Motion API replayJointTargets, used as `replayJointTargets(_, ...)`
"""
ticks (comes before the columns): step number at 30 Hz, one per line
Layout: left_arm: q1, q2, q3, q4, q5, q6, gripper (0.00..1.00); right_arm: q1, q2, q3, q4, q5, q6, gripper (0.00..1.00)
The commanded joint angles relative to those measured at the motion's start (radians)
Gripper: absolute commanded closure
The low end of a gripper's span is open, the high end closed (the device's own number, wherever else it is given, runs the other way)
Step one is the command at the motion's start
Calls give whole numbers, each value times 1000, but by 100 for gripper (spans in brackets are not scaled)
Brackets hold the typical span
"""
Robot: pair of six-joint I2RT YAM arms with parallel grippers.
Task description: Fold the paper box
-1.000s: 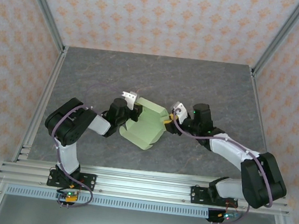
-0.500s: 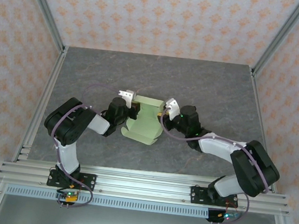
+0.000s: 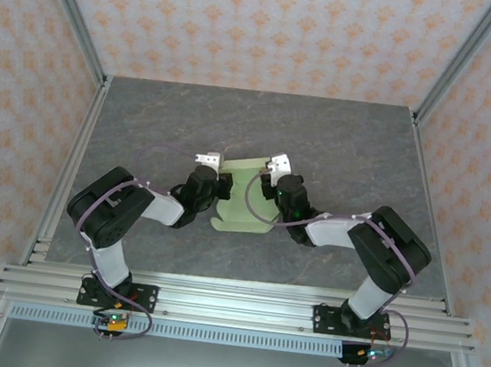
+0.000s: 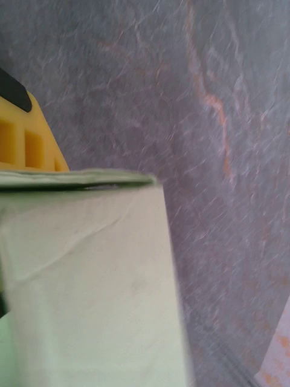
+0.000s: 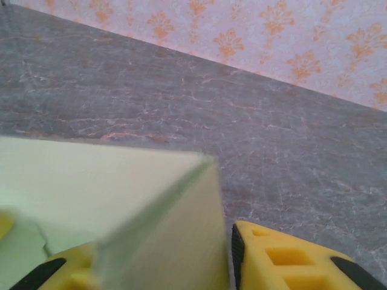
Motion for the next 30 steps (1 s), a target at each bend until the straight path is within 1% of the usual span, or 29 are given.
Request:
replayJointTargets(1, -42, -43, 20, -107, -37, -67, 100, 12, 38, 57, 62, 133, 16, 69)
replayJointTargets(2, -45, -53, 22, -137, -52, -93, 100, 13, 51, 71, 59, 185, 21, 72)
replayJointTargets(3, -50, -62, 24, -156, -65, -108, 100, 15, 66, 83, 63, 234, 25, 74)
replayJointTargets(4, -57, -71, 25, -178, -78, -128, 100, 18, 86, 98, 78, 292, 30, 74)
replayJointTargets(6, -62, -91, 34, -231, -105, -184, 100, 23, 116, 136, 66, 351, 21, 74)
replayJointTargets(8, -78, -111, 48, -281, -146, -214, 100, 37, 145, 175, 57, 439, 5, 80)
replayJointTargets(9, -86, -121, 53, -299, -165, -218, 100, 41, 159, 186, 65, 478, 2, 81)
replayJointTargets(12, -98, -142, 63, -340, -206, -244, 100, 41, 200, 221, 53, 555, 14, 83)
replayJointTargets(13, -98, -149, 62, -352, -215, -260, 100, 41, 203, 222, 50, 560, 26, 82)
replayJointTargets(15, -98, -160, 62, -376, -240, -272, 100, 41, 195, 198, 75, 543, 51, 82)
replayJointTargets(16, -98, -168, 64, -397, -265, -280, 100, 41, 191, 183, 111, 525, 38, 84)
replayJointTargets(19, -98, -191, 54, -442, -324, -311, 100, 38, 179, 143, 155, 478, 23, 98)
replayJointTargets(20, -98, -197, 49, -436, -326, -307, 100, 36, 175, 129, 157, 455, 30, 100)
replayJointTargets(22, -99, -202, 41, -434, -341, -310, 100, 37, 186, 111, 176, 409, 29, 100)
replayJointTargets(27, -98, -205, 47, -464, -370, -323, 100, 42, 188, 79, 232, 349, 38, 100)
replayJointTargets(28, -99, -204, 48, -470, -377, -324, 100, 42, 178, 72, 232, 315, 38, 94)
replayJointTargets(29, -98, -206, 48, -473, -384, -330, 100, 42, 165, 65, 223, 283, 40, 86)
replayJointTargets(30, -98, -208, 48, -482, -398, -340, 100, 42, 143, 54, 212, 243, 41, 81)
